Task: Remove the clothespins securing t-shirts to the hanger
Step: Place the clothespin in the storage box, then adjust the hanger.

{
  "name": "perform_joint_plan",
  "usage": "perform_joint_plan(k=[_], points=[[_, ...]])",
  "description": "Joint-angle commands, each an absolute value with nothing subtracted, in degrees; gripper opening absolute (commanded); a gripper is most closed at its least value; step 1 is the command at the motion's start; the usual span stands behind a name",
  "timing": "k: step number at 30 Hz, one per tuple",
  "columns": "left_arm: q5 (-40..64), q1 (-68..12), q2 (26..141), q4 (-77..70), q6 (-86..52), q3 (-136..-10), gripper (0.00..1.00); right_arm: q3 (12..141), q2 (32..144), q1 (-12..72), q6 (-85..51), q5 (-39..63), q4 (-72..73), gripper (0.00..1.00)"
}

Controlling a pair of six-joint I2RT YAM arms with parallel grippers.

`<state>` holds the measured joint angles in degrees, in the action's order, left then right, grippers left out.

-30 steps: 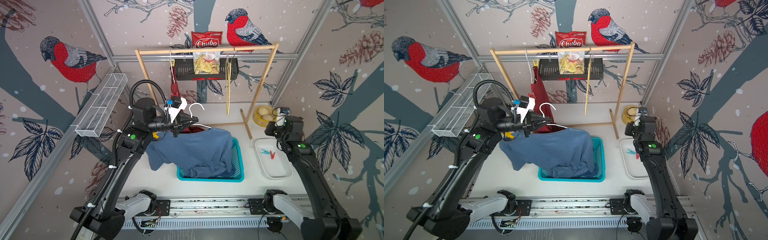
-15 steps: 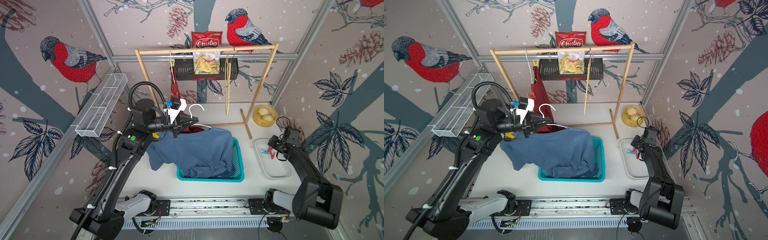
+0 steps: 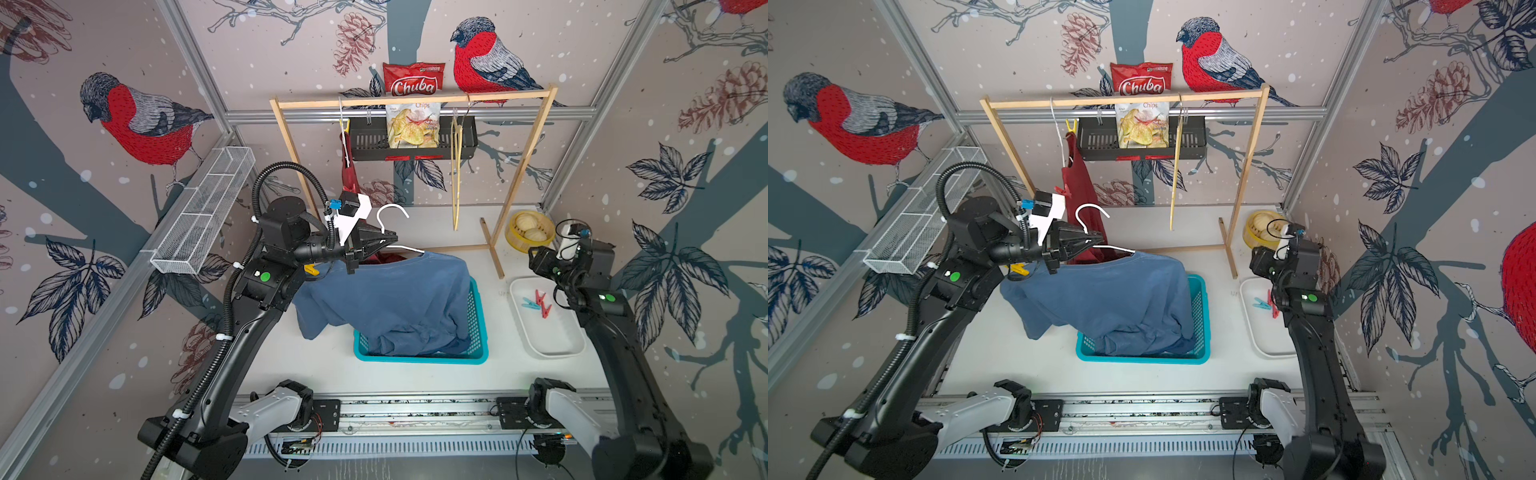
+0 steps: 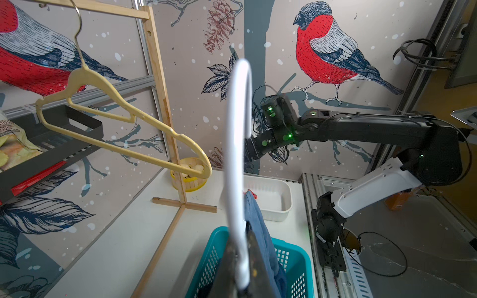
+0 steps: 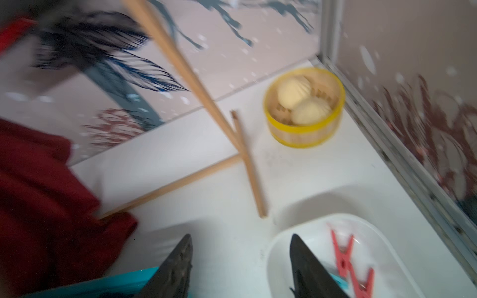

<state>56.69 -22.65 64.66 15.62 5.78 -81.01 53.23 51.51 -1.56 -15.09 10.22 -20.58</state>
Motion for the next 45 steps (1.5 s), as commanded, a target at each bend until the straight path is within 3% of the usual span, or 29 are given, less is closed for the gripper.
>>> perform_joint_plan(k=[1,5,12,15,24,32,36,40,43,45], points=[[54.6,-25.5,65.7,12.3,5.0,-83.8,0.00,57.6,46.3,5.1,-14.4,10.2,-18.6,0.60],[50.1,-30.0,68.3,14.6,5.3,-88.8,0.00,66.0,45.0,11.9,-12.7,11.4,-20.7,0.61],[48.6,-33.0,74.1,15.1,-1.1,-95.9,0.00,79.8,49.9,16.8,-10.5,34.6,-22.2,0.67],[47.9,-36.3,76.2,16.6,0.4,-96.7,0.00,84.2,52.5,20.8,-6.9,38.3,-24.0,0.68],[44.6,-39.9,78.7,13.6,-1.5,-97.1,0.00,87.9,59.4,39.0,6.8,19.6,-36.9,0.71],[45.2,-40.6,80.6,14.7,-1.8,-97.7,0.00,87.5,63.5,45.1,11.5,8.6,-35.5,0.70],[46.2,-40.9,81.5,17.5,-0.4,-98.2,0.00,87.5,64.7,47.2,15.5,3.5,-34.5,0.59],[46.8,-40.9,81.3,17.7,0.0,-97.8,0.00,87.0,65.3,48.3,18.6,3.6,-34.5,0.29],[46.4,-40.9,81.0,17.8,1.1,-97.9,0.00,86.5,65.2,48.8,21.4,5.6,-34.8,0.00],[44.4,-40.7,80.1,19.8,4.3,-98.0,0.00,86.2,64.5,49.1,23.2,7.8,-35.2,0.00]])
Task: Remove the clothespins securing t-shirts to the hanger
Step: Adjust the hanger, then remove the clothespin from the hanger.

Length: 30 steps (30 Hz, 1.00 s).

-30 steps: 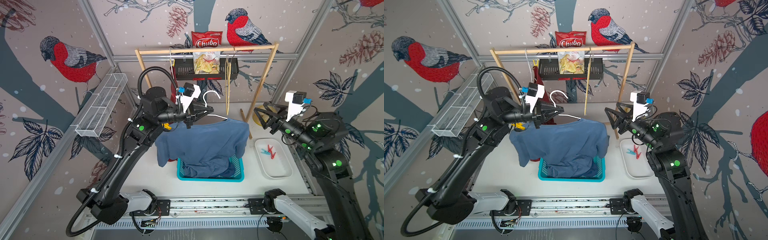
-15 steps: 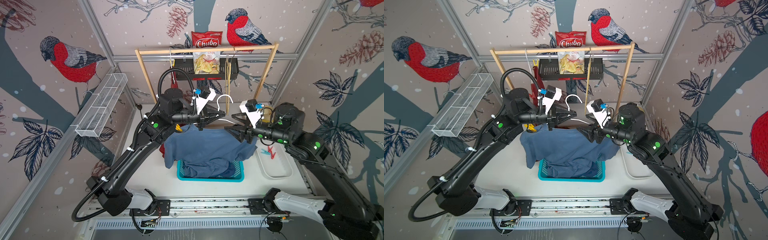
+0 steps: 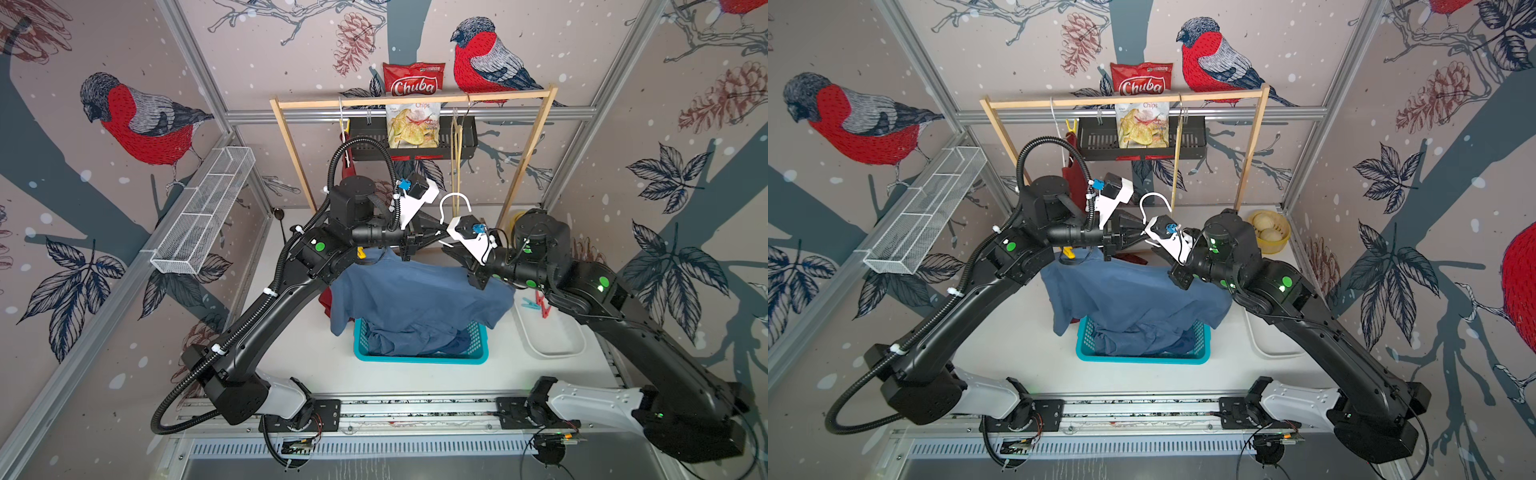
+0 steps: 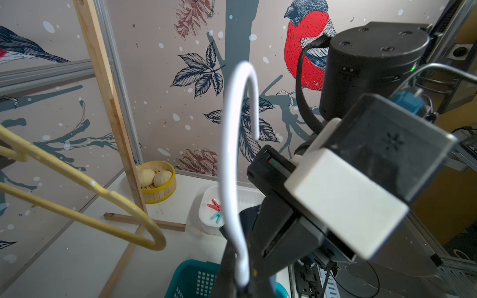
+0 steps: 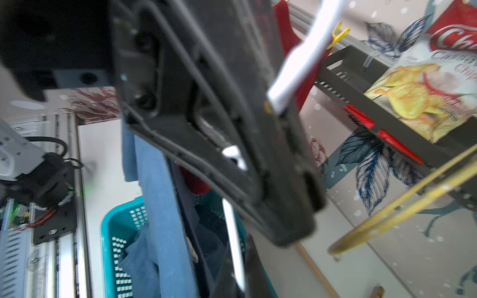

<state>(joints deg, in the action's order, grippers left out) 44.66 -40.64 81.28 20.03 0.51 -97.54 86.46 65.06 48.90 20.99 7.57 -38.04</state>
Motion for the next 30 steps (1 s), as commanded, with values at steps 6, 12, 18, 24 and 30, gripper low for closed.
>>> perform_joint_plan(k=[6,12,18,24,30], points=[[43.9,-37.2,74.9,21.3,7.1,-96.2,0.55,88.2,63.4,49.3,24.7,14.3,-38.3,0.00],[46.1,-29.8,69.0,26.1,12.5,-96.5,0.76,90.5,64.1,49.3,25.6,16.4,-43.1,0.00],[63.6,-9.4,62.3,29.9,17.2,-92.8,0.71,92.5,62.8,49.2,25.0,21.2,-45.6,0.00],[70.9,-5.8,59.4,24.0,13.5,-84.8,0.78,93.3,60.7,48.6,25.2,21.5,-46.1,0.00],[79.2,-4.7,60.1,18.3,7.4,-81.1,0.73,92.6,59.8,46.9,25.3,22.7,-46.1,0.00]])
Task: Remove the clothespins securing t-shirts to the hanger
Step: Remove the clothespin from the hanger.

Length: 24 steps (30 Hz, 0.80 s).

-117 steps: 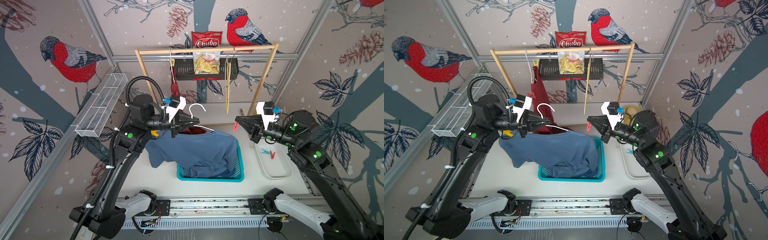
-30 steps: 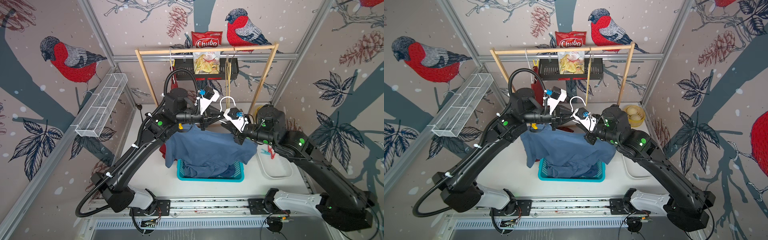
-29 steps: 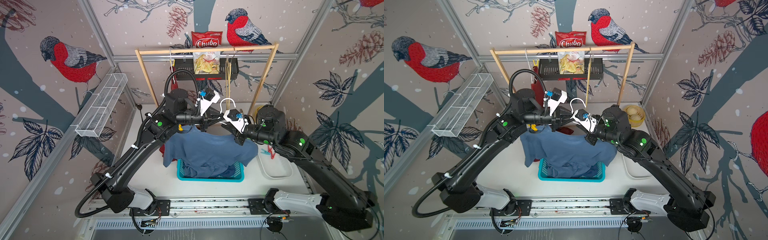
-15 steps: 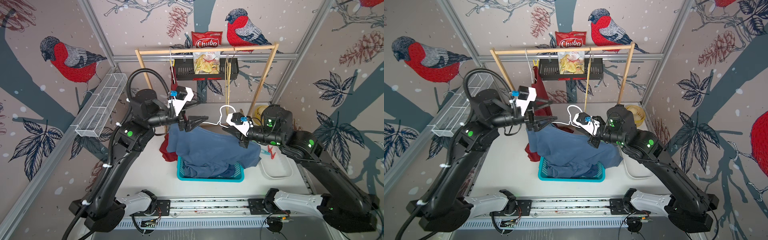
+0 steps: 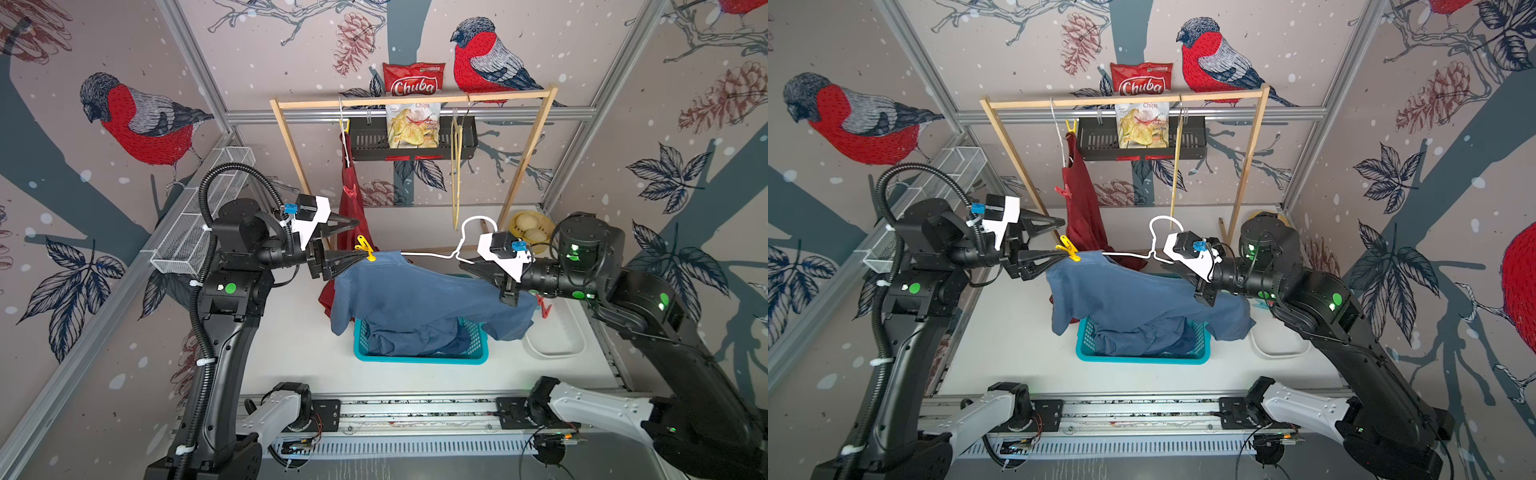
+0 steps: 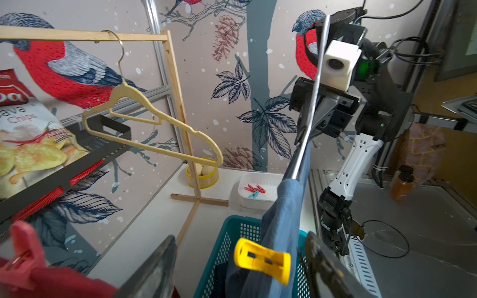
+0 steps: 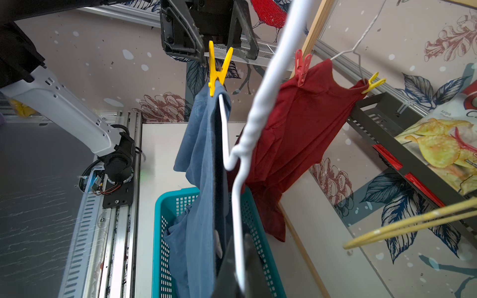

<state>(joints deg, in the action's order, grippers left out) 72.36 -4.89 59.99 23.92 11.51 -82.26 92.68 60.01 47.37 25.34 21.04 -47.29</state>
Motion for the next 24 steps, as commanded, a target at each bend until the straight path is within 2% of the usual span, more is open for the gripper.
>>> perform_joint_plan(k=[1,6,12,16,18,20,21,24], points=[[79.8,-4.7,60.2,17.9,7.0,-80.7,0.72,92.6,59.8,46.6,25.2,23.2,-46.0,0.00],[82.6,-4.7,61.2,21.2,8.2,-80.5,0.70,92.3,59.8,46.1,25.3,25.0,-44.7,0.00],[82.9,-4.7,62.1,19.6,6.0,-79.3,0.58,92.8,60.5,45.8,25.2,26.0,-44.5,0.00],[82.8,-4.9,61.9,18.5,5.4,-78.6,0.44,92.6,61.0,45.8,25.0,26.2,-44.0,0.00],[82.8,-5.0,61.8,18.5,5.4,-78.4,0.33,92.6,61.1,45.8,24.9,26.3,-43.7,0.00],[82.2,-5.0,61.4,18.5,5.2,-78.4,0.07,92.6,61.3,45.7,25.0,26.1,-43.4,0.00],[81.7,-5.2,61.3,18.5,5.1,-78.3,0.04,92.6,61.4,45.7,25.0,26.0,-43.3,0.00],[81.6,-5.3,60.6,17.9,4.6,-78.0,0.02,92.7,61.3,45.4,25.0,25.1,-42.9,0.00]])
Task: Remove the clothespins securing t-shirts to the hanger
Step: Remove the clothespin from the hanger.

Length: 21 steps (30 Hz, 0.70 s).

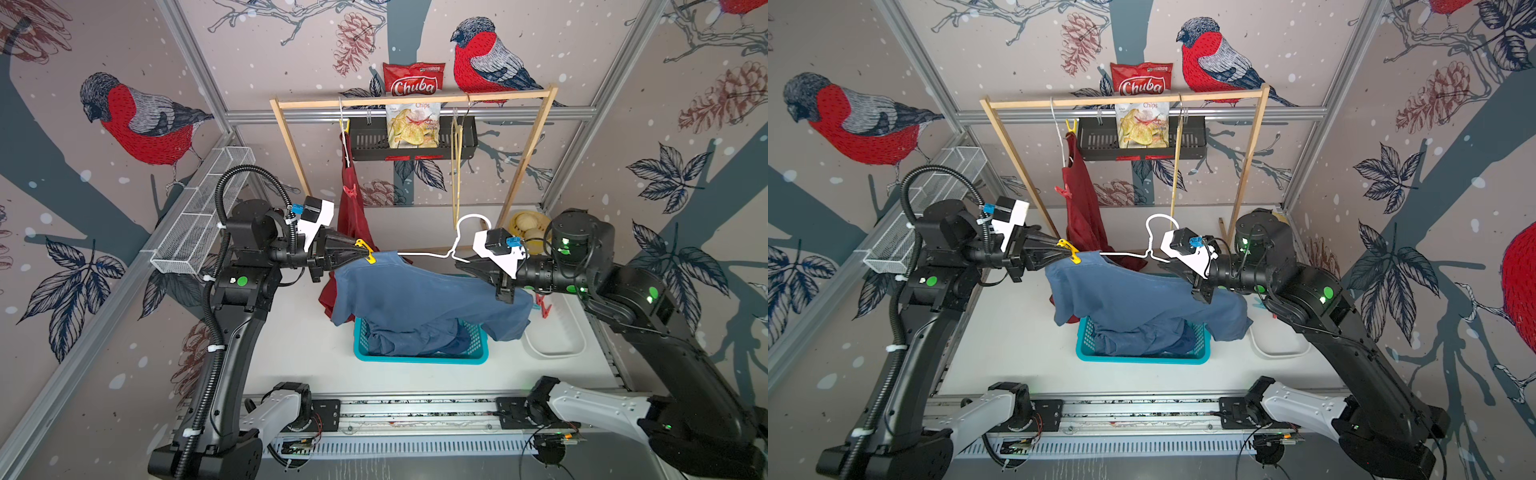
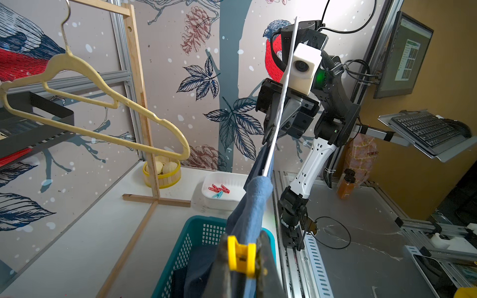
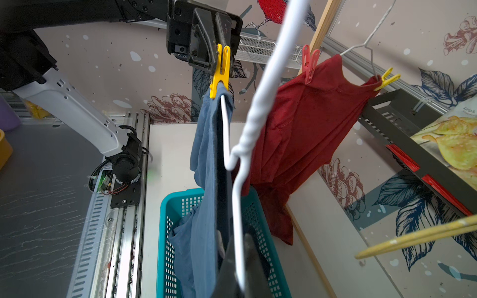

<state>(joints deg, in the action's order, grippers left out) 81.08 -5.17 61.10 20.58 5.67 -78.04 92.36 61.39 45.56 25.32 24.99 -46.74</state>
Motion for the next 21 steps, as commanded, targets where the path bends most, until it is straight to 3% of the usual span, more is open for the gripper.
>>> perform_joint_plan(k=[1,11,21], points=[[81.3,-5.3,60.2,17.7,4.3,-77.8,0.01,92.7,61.2,45.3,24.9,24.5,-42.8,0.00],[74.3,-5.3,59.0,16.4,1.6,-80.8,0.00,93.2,62.2,40.6,24.3,26.7,-44.2,0.00],[53.8,-4.6,57.1,10.6,-6.1,-84.8,0.00,92.4,64.3,39.7,23.5,26.5,-48.3,0.00]])
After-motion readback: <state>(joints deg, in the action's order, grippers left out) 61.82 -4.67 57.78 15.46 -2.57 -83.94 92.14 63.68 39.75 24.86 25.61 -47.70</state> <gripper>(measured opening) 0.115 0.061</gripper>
